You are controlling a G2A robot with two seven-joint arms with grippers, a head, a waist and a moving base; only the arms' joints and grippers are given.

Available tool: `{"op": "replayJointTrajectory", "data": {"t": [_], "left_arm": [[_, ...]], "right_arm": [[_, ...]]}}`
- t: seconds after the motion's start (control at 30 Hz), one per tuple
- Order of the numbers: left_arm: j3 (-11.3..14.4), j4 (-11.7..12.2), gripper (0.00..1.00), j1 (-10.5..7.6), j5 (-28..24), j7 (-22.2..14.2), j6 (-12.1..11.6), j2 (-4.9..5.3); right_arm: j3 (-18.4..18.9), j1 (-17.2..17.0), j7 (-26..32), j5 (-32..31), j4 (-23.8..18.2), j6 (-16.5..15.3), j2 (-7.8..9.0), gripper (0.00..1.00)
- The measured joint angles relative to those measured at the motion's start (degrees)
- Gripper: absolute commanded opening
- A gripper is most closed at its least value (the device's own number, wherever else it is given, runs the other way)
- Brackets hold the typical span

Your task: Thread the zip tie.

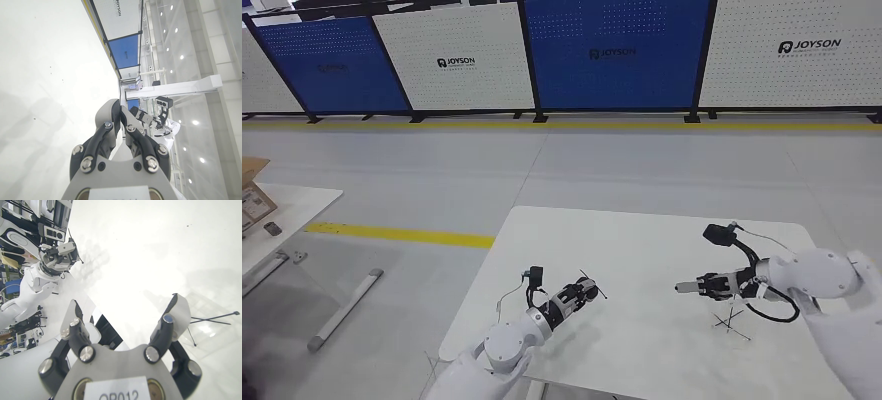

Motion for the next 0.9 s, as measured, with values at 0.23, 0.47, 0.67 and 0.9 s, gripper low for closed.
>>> {"op": "replayJointTrajectory", "data": {"t": [0.23,0.47,0.67,0.9], "left_arm": [[0.0,0.0,0.0,0.0,0.0,0.0,0.0,0.0],[0.0,0.0,0.0,0.0,0.0,0.0,0.0,0.0],[0.0,0.0,0.0,0.0,0.0,0.0,0.0,0.0],[0.0,0.0,0.0,0.0,0.0,0.0,0.0,0.0]], "right_arm": [[-0.1,0.0,-1.1,-4.8,-1.6,4.3,0.43,1.0],[-6.2,2.9,0.0,-10.7,-2.7,11.6,1.86,1.0],[-15.7,9.3,0.0,-8.3,1.5,16.3,2.83,1.0],[-15.5,9.1,0.0,-8.3,1.4,16.2,2.81,1.0]]}}
